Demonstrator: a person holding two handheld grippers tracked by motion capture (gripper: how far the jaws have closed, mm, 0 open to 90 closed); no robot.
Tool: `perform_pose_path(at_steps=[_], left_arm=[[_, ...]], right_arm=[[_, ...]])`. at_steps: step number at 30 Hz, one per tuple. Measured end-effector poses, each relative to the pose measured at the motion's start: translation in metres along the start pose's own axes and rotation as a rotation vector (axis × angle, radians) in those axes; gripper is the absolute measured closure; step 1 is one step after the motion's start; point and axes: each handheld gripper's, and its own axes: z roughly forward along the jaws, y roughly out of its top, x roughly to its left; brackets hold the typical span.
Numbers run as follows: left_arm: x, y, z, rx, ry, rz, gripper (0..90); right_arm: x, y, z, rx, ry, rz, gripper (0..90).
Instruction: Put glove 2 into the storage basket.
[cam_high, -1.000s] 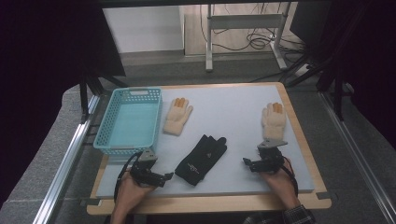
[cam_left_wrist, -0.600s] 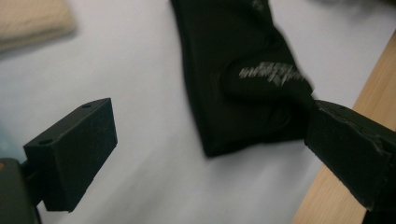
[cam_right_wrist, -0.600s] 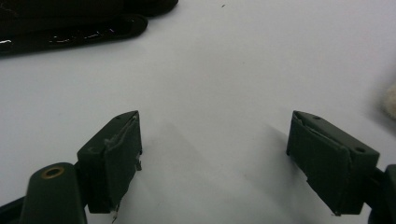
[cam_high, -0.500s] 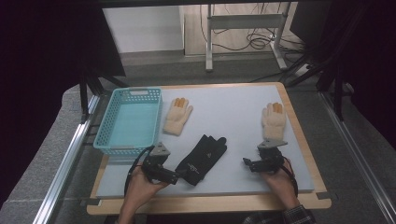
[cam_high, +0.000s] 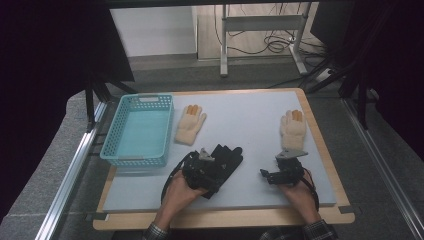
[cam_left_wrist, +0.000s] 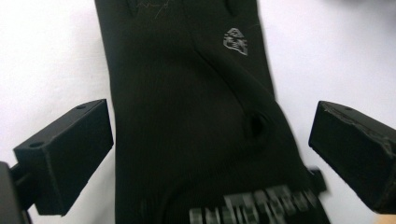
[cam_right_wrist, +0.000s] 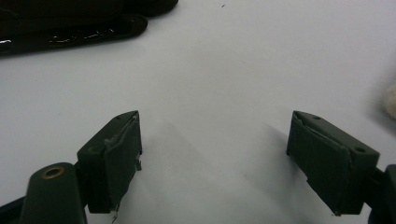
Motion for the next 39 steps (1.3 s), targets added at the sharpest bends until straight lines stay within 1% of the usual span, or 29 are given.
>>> perform_pose_path(at_steps=[2, 3, 4, 5, 6, 7, 9, 11, 12, 15, 16, 19, 20, 21, 22, 24, 26, 29, 34, 37, 39], left_arm=[[0.001, 0.004, 0.009, 0.042, 0.029, 0.004, 0.0], [0.000, 0.005, 0.013, 0.061, 0.036, -0.004, 0.0], [0.000, 0.006, 0.016, 0.071, 0.026, -0.008, 0.0], [-0.003, 0.006, 0.018, 0.077, 0.029, -0.006, 0.0], [-0.006, 0.007, 0.020, 0.086, 0.049, 0.010, 0.0], [-0.006, 0.007, 0.019, 0.086, 0.052, 0.012, 0.0], [-0.004, 0.007, 0.019, 0.093, 0.048, -0.011, 0.5], [-0.003, 0.008, 0.017, 0.098, 0.051, -0.016, 4.1], [-0.002, 0.009, 0.016, 0.108, 0.053, -0.015, 6.3], [0.001, 0.011, 0.013, 0.113, 0.057, -0.019, 15.3], [0.003, 0.010, 0.011, 0.106, 0.061, -0.020, 19.5], [0.007, 0.008, 0.006, 0.089, 0.069, -0.023, 35.3], [0.007, 0.007, 0.005, 0.079, 0.076, -0.025, 42.5], [0.008, 0.007, 0.004, 0.075, 0.081, -0.017, 48.8], [0.009, 0.007, 0.003, 0.075, 0.084, -0.020, 53.6], [0.011, 0.007, 0.002, 0.074, 0.081, -0.017, 59.5], [0.013, 0.008, 0.001, 0.069, 0.072, -0.018, 62.0], [0.017, 0.009, 0.000, 0.059, 0.051, -0.031, 62.9], [0.024, 0.016, -0.004, 0.054, 0.066, -0.045, 62.8], [0.027, 0.021, -0.010, 0.039, 0.071, -0.053, 62.8], [0.029, 0.025, -0.015, 0.035, 0.075, -0.052, 62.7]], right_arm=[[0.000, 0.000, 0.000, 0.000, 0.000, 0.000, 17.6], [0.000, 0.000, 0.000, 0.000, 0.000, 0.000, 17.6], [0.000, 0.000, 0.000, 0.000, 0.000, 0.000, 17.6], [0.000, 0.000, 0.000, 0.000, 0.000, 0.000, 17.6], [0.000, 0.000, 0.000, 0.001, 0.000, -0.001, 17.6], [0.000, 0.000, 0.000, 0.002, 0.000, 0.000, 17.6], [0.000, 0.000, 0.000, 0.000, 0.000, 0.000, 17.6], [0.000, 0.000, 0.000, 0.000, -0.001, -0.001, 17.6], [0.000, 0.000, 0.000, 0.000, 0.000, 0.000, 17.6], [0.000, 0.000, 0.000, 0.000, 0.000, 0.000, 17.6], [0.000, 0.000, 0.000, 0.000, 0.000, 0.000, 17.6], [0.000, 0.000, 0.000, 0.000, 0.000, 0.000, 17.6], [0.000, 0.000, 0.000, 0.000, 0.000, 0.000, 17.6], [0.000, 0.000, 0.000, 0.000, 0.000, 0.000, 17.6], [0.000, 0.000, 0.000, 0.000, 0.000, 0.000, 17.6], [0.000, 0.000, 0.000, 0.000, 0.000, 0.000, 17.6], [0.000, 0.000, 0.000, 0.000, 0.000, 0.000, 17.6], [0.000, 0.000, 0.000, 0.000, 0.000, 0.000, 17.6], [0.000, 0.000, 0.000, 0.000, 0.000, 0.000, 17.6], [0.000, 0.000, 0.000, 0.002, 0.000, -0.001, 17.6], [0.000, 0.000, 0.000, 0.000, 0.000, -0.001, 17.6]])
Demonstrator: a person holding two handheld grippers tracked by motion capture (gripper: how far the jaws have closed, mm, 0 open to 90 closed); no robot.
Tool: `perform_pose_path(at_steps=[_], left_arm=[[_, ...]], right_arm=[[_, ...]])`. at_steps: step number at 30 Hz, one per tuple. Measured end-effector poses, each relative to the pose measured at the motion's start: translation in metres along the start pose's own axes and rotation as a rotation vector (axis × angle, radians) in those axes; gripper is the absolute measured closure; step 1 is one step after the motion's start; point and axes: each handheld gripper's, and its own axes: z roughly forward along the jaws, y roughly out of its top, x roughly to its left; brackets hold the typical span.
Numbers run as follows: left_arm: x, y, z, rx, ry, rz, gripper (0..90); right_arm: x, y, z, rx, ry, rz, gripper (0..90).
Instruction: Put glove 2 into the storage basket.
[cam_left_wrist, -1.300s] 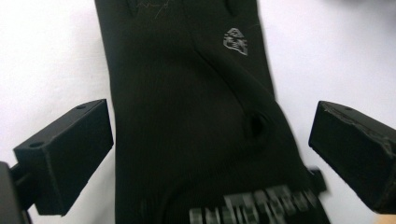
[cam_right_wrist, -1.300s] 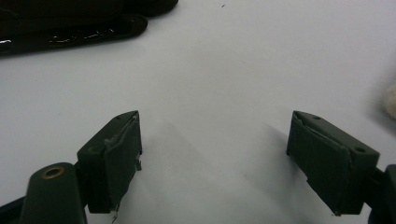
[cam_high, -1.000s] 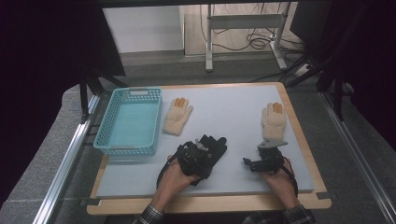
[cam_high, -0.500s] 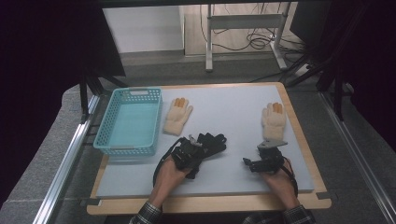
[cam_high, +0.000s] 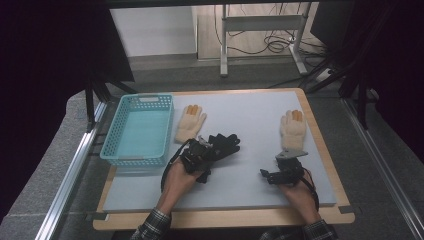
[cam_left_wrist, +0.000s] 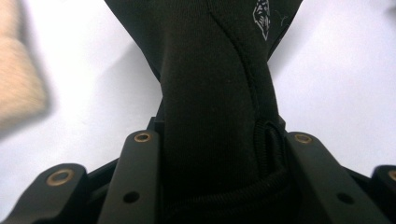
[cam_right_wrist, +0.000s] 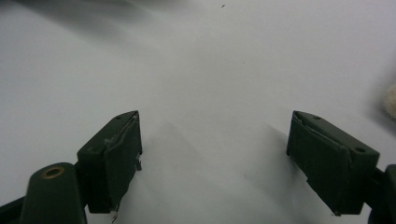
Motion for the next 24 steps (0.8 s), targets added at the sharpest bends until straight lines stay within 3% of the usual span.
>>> perform_pose_path(at_steps=[12, 24], left_arm=[[0.021, 0.025, -0.028, -0.039, 0.042, -0.014, 62.2], [0.057, 0.040, -0.053, -0.057, 0.103, -0.049, 61.8]], right_arm=[[0.000, 0.000, 0.000, 0.000, 0.000, 0.003, 17.6], [0.000, 0.000, 0.000, 0.001, 0.000, 0.001, 17.6]])
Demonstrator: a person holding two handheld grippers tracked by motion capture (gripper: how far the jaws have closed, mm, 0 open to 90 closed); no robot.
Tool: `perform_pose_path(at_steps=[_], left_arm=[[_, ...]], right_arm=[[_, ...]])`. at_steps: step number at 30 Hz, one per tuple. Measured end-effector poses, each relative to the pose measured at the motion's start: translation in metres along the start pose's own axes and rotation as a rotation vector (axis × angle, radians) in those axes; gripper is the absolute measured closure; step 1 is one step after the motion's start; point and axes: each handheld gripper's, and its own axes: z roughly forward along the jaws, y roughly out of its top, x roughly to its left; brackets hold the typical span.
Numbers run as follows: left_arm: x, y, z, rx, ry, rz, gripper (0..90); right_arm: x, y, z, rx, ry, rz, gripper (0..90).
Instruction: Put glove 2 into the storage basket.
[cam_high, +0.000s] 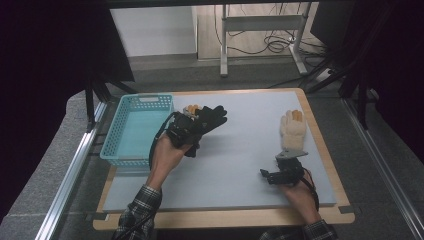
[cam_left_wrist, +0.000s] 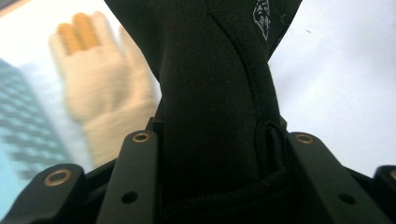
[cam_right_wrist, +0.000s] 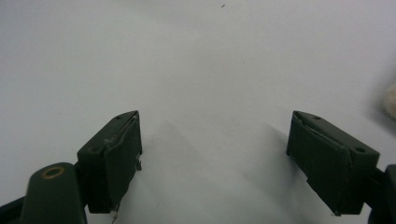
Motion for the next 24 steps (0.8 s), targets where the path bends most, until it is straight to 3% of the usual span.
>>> perform_pose_path(at_steps=[15, 24], left_arm=[[0.053, -0.004, -0.024, -0.019, 0.120, -0.090, 61.4], [0.092, -0.020, -0.037, -0.006, 0.203, -0.165, 61.1]], right_arm=[[0.000, 0.000, 0.000, 0.000, 0.000, 0.000, 17.6], [0.000, 0.000, 0.000, 0.000, 0.000, 0.000, 17.6]])
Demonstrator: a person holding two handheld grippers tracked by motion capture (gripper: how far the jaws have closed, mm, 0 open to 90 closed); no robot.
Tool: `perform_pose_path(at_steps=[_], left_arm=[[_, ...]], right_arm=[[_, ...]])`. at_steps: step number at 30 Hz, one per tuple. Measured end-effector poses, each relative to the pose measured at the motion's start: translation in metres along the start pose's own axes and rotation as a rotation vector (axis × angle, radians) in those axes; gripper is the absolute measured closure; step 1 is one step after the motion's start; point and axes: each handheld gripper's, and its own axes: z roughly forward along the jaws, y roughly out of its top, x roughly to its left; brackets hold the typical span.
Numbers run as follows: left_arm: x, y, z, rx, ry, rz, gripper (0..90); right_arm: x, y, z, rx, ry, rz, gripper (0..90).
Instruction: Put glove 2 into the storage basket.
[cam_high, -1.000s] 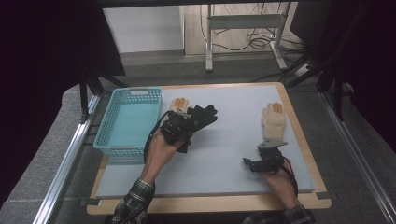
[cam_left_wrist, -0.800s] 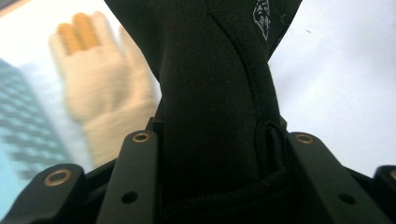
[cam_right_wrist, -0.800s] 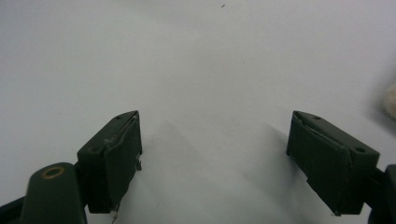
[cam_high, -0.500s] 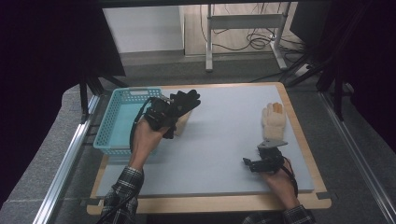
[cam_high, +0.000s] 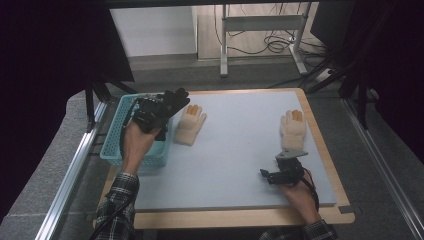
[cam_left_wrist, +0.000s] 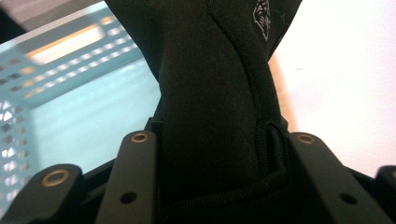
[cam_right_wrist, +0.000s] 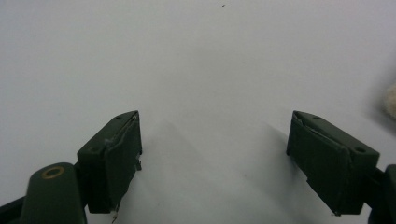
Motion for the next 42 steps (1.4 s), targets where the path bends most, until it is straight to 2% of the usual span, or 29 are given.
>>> perform_pose_path(at_steps=[9, 12, 21, 25, 28, 31, 35, 36, 37, 38, 42], left_arm=[[0.052, -0.022, 0.003, 0.045, 0.091, -0.121, 60.5], [0.066, -0.030, 0.010, 0.091, 0.123, -0.149, 60.3], [0.089, -0.049, 0.044, 0.217, 0.143, -0.221, 58.7], [0.096, -0.053, 0.062, 0.280, 0.166, -0.246, 57.7], [0.099, -0.054, 0.072, 0.322, 0.173, -0.253, 56.5], [0.100, -0.055, 0.079, 0.348, 0.195, -0.241, 54.8], [0.099, -0.054, 0.083, 0.382, 0.203, -0.217, 43.7], [0.098, -0.053, 0.083, 0.384, 0.202, -0.203, 39.0], [0.096, -0.052, 0.083, 0.389, 0.207, -0.197, 30.7], [0.096, -0.051, 0.082, 0.384, 0.201, -0.197, 24.0], [0.099, -0.047, 0.070, 0.334, 0.138, -0.223, 12.7]], right_arm=[[0.000, 0.000, 0.000, 0.001, 0.000, 0.000, 17.6], [0.000, 0.000, 0.000, 0.000, 0.000, 0.000, 17.6], [0.000, 0.000, 0.000, 0.000, 0.000, 0.002, 17.6], [0.000, 0.000, 0.000, 0.000, 0.000, 0.002, 17.6], [0.000, 0.000, 0.000, 0.000, 0.001, 0.002, 17.6], [0.000, 0.000, 0.000, 0.000, 0.000, 0.002, 17.6], [0.000, 0.000, 0.000, -0.001, 0.001, 0.002, 17.6], [0.000, 0.000, 0.000, 0.000, 0.001, 0.002, 17.6], [0.000, 0.000, 0.000, 0.000, 0.001, 0.003, 17.6], [0.000, 0.000, 0.000, 0.000, 0.001, 0.002, 17.6], [0.000, 0.000, 0.000, 0.000, 0.001, 0.002, 17.6]])
